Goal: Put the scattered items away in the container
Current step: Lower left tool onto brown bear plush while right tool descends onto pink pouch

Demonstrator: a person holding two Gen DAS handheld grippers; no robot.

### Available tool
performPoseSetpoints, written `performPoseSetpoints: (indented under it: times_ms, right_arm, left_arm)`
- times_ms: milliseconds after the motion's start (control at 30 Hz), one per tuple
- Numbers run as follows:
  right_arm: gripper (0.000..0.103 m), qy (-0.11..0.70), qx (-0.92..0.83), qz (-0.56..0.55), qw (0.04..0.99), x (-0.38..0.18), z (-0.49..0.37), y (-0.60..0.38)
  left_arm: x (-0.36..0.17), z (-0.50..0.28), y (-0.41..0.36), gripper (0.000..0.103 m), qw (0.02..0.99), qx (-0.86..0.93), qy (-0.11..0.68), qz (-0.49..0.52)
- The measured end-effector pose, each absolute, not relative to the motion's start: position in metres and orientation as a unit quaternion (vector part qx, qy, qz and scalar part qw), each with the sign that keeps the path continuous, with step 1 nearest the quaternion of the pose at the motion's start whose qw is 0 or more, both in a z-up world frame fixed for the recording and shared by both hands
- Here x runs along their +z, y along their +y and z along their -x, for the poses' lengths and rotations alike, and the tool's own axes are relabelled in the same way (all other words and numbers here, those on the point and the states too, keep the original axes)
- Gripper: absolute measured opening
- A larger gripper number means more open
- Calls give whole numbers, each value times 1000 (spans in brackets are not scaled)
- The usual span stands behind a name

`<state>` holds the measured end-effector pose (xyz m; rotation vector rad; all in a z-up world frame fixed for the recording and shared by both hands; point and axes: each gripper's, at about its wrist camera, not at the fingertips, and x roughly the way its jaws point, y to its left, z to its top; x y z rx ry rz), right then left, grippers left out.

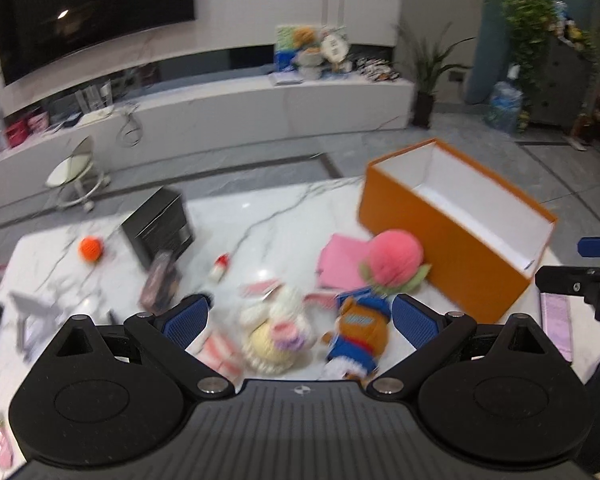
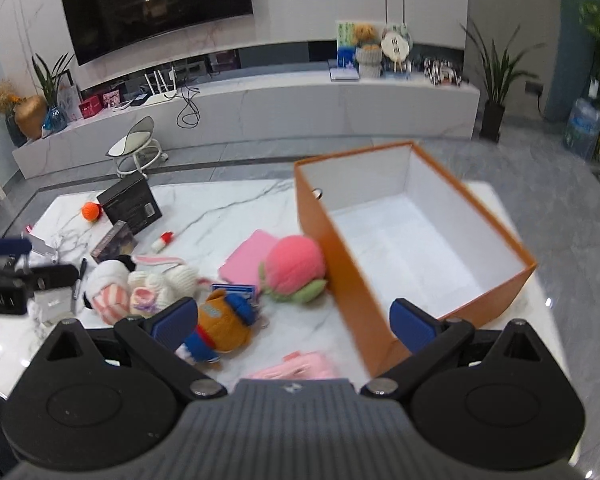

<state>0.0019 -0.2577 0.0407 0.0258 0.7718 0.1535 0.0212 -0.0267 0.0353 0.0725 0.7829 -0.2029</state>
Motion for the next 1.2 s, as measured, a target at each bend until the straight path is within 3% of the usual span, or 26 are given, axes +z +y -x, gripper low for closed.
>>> performPoseSetpoints:
  times_ms: [533,1200]
  right_arm:
    - [102,449,142,53,880,-35,-21,-243]
    - [102,532,167,95,824,-134,-59,-234]
  left_arm:
    - [-88,-72,-69,103,853,-198,480,-52]
    - [-154,-100,-84,103,813,-204,540,-71]
